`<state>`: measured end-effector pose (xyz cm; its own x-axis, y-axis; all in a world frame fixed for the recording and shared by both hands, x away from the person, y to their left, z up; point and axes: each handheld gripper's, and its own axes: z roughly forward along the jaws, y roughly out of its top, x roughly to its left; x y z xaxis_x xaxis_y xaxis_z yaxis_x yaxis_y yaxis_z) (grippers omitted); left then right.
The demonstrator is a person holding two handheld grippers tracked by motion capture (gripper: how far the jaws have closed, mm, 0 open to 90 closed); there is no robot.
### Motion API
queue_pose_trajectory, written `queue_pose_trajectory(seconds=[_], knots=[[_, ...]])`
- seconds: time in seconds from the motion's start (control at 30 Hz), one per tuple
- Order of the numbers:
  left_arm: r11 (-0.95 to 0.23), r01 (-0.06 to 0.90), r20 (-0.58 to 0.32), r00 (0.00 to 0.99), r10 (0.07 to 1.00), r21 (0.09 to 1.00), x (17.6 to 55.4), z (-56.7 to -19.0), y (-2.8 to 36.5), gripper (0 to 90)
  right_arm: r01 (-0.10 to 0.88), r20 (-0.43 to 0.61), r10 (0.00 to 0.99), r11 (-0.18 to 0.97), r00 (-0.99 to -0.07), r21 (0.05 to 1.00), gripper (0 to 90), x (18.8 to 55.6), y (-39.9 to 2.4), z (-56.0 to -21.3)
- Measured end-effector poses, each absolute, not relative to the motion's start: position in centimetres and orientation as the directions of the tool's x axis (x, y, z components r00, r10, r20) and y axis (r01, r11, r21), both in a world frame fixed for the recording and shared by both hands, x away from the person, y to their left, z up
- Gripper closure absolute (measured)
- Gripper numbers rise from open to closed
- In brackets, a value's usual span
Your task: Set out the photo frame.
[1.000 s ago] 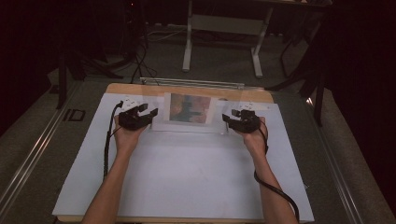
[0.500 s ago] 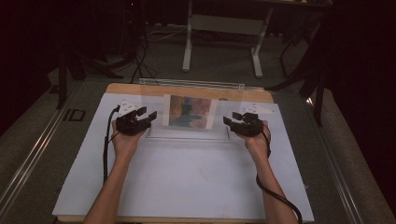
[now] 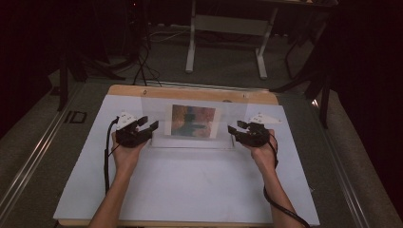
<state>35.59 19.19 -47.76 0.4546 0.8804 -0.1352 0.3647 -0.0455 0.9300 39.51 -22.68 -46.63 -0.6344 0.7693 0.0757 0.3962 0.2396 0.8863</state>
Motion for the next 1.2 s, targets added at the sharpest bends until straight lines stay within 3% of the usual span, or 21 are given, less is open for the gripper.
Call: queue_pose_trajectory(seconds=[1.2], knots=[[-0.017, 0.374, -0.184, 0.494, 0.85, 0.927, 34.6, -48.3, 19.8, 48.5, 0.371, 0.069, 0.766, 0.229, -0.639, 0.9, 49.0, 37.5, -22.9, -47.5]])
